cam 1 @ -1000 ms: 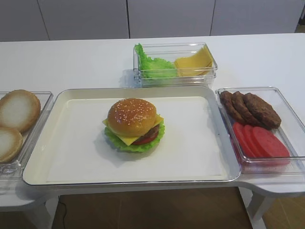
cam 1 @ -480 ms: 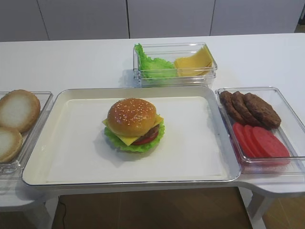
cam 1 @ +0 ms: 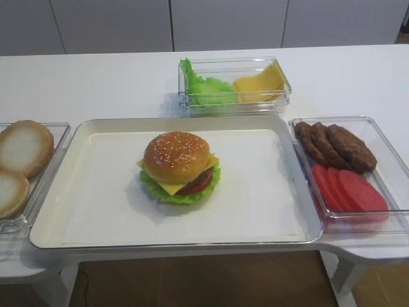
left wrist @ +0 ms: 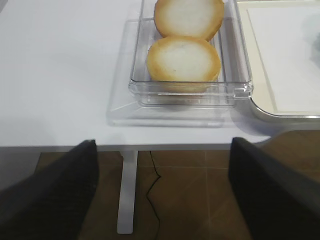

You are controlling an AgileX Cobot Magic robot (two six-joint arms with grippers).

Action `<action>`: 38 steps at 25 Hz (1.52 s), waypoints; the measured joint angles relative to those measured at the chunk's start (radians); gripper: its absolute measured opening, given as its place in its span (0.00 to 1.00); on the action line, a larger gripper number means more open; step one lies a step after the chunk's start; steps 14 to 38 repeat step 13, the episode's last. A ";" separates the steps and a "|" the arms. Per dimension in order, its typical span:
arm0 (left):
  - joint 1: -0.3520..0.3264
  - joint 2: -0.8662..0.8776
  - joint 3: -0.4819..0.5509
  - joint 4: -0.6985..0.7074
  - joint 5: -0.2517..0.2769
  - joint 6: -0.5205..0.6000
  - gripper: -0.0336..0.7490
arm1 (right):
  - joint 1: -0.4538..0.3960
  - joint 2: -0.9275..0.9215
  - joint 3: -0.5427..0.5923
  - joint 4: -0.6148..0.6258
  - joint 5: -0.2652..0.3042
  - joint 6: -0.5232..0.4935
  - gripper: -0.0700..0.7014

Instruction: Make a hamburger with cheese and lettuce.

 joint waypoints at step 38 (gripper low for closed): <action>-0.005 0.000 0.000 0.000 0.000 0.002 0.81 | 0.000 0.000 0.000 0.000 0.000 0.004 0.67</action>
